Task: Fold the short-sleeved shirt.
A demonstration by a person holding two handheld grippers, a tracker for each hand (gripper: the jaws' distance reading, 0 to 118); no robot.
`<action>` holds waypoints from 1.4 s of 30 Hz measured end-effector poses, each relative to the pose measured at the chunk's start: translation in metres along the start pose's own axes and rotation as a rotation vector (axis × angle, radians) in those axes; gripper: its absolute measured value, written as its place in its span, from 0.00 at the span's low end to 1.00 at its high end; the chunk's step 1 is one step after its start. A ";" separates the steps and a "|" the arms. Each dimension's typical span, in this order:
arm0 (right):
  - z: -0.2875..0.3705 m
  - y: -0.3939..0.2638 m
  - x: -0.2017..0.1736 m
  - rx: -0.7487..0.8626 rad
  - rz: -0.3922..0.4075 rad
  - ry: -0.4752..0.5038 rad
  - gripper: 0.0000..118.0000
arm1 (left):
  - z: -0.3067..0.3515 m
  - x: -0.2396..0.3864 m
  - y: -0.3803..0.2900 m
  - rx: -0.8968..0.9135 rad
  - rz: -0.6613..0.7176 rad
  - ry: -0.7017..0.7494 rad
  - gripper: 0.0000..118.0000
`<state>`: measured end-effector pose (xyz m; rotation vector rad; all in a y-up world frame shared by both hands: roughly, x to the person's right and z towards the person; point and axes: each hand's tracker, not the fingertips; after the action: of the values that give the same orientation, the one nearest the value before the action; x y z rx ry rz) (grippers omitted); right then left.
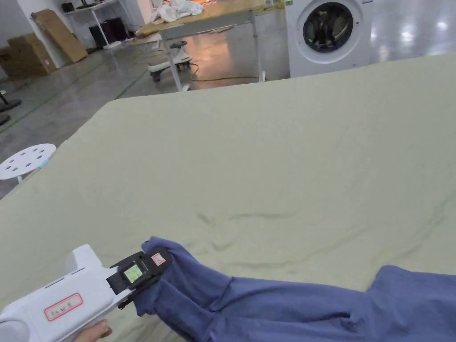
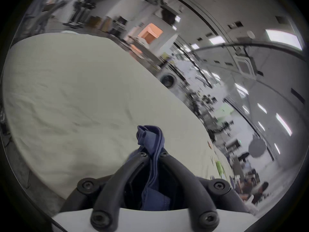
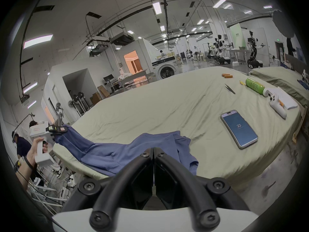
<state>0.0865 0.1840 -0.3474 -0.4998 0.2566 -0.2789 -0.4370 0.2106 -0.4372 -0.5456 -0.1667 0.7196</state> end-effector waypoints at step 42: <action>0.004 -0.043 0.034 -0.034 -0.079 0.006 0.00 | -0.074 -0.039 -0.059 -0.178 -0.070 0.004 0.70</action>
<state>0.1108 0.1388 -0.3281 -0.5440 0.2478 -0.3536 -0.4075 0.1170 -0.4668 -0.7080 -0.2463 0.6388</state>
